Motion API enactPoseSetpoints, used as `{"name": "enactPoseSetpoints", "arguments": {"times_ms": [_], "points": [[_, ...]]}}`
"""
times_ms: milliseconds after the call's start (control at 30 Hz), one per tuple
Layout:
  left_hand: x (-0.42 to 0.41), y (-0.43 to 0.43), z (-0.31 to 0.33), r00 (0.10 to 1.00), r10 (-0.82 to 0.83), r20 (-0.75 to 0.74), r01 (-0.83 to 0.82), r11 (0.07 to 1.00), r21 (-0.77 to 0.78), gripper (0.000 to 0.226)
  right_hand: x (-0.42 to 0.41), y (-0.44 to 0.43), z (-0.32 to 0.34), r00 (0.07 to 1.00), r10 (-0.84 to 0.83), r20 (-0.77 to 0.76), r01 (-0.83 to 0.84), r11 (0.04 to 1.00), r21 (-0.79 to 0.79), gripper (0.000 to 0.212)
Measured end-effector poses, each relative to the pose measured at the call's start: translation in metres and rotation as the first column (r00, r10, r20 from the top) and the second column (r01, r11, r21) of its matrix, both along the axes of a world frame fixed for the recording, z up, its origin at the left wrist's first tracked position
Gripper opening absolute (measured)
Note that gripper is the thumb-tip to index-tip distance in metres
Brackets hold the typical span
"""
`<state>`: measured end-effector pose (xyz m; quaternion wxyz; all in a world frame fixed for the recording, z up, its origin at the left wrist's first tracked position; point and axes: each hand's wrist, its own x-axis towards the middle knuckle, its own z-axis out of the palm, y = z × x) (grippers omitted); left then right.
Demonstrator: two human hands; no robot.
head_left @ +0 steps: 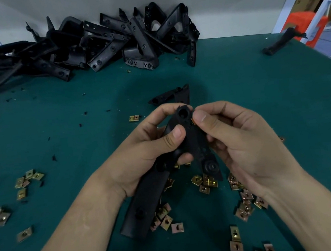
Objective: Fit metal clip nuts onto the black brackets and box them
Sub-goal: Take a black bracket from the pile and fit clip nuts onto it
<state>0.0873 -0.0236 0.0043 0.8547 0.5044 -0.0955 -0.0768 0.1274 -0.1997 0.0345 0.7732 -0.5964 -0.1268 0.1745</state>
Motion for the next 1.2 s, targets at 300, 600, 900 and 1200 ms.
{"name": "enactPoseSetpoints", "arguments": {"times_ms": [300,600,900,1200], "points": [[0.0,0.0,0.002,0.994,0.111,0.019,-0.112,0.991,0.067,0.037,-0.006,0.005,0.0,0.99,0.084,-0.114,-0.081,0.996,0.033,0.021],[0.003,0.005,0.002,0.986,0.164,0.001,-0.164,0.982,-0.09,0.017,0.001,0.0,0.001,0.98,0.191,-0.061,-0.186,0.98,0.074,0.034],[0.004,0.009,0.003,0.976,0.202,-0.082,-0.213,0.964,-0.16,0.032,0.008,-0.004,-0.003,0.953,0.136,-0.27,-0.075,0.971,0.226,0.042],[0.007,0.012,0.0,0.977,0.187,-0.105,-0.201,0.967,-0.157,0.031,0.01,-0.008,-0.003,0.965,0.185,-0.187,-0.19,0.982,-0.009,0.025]]}}
